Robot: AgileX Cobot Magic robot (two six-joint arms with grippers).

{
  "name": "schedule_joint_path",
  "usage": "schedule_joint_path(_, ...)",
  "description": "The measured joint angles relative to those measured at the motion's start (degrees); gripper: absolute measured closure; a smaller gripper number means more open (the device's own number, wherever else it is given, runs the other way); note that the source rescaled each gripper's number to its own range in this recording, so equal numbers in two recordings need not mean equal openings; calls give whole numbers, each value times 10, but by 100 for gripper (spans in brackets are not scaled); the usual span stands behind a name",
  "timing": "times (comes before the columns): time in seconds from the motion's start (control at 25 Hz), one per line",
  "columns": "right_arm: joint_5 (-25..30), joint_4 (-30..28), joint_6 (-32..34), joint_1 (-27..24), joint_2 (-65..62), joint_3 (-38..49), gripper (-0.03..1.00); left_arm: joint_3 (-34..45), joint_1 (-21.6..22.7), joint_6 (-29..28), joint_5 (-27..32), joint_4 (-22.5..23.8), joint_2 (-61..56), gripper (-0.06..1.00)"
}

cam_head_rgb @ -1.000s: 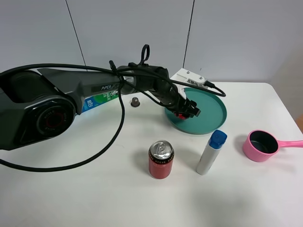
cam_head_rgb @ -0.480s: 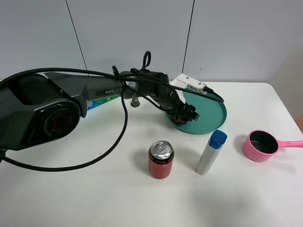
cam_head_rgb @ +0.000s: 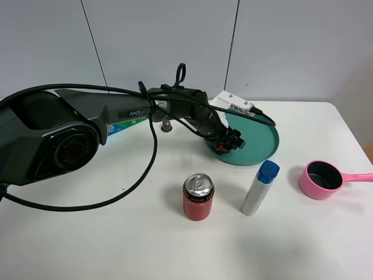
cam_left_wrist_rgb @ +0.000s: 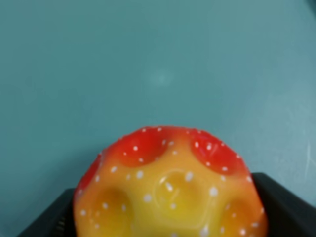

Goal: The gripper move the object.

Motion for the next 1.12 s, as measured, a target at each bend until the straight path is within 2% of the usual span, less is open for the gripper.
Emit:
schedule_joint_path(0.2, 0, 0, 0, 0, 0, 0, -3, 0, 0, 0, 0, 0, 0, 94)
schedule_joint_path(0.24, 0, 0, 0, 0, 0, 0, -3, 0, 0, 0, 0, 0, 0, 86)
schedule_joint_path(0.28, 0, 0, 0, 0, 0, 0, -3, 0, 0, 0, 0, 0, 0, 72)
schedule_joint_path(0.32, 0, 0, 0, 0, 0, 0, -3, 0, -1, 0, -1, 0, 0, 50)
schedule_joint_path(0.4, 0, 0, 0, 0, 0, 0, -3, 0, -1, 0, -5, 0, 0, 16)
schedule_joint_path(0.44, 0, 0, 0, 0, 0, 0, -3, 0, -1, 0, -9, 0, 0, 6)
schedule_joint_path(0.48, 0, 0, 0, 0, 0, 0, -3, 0, -2, 0, -13, 0, 0, 1)
schedule_joint_path(0.6, 0, 0, 0, 0, 0, 0, -3, 0, -2, 0, -21, 0, 0, -5)
schedule_joint_path(1.12, 0, 0, 0, 0, 0, 0, -3, 0, -1, 0, -17, 0, -66, -5)
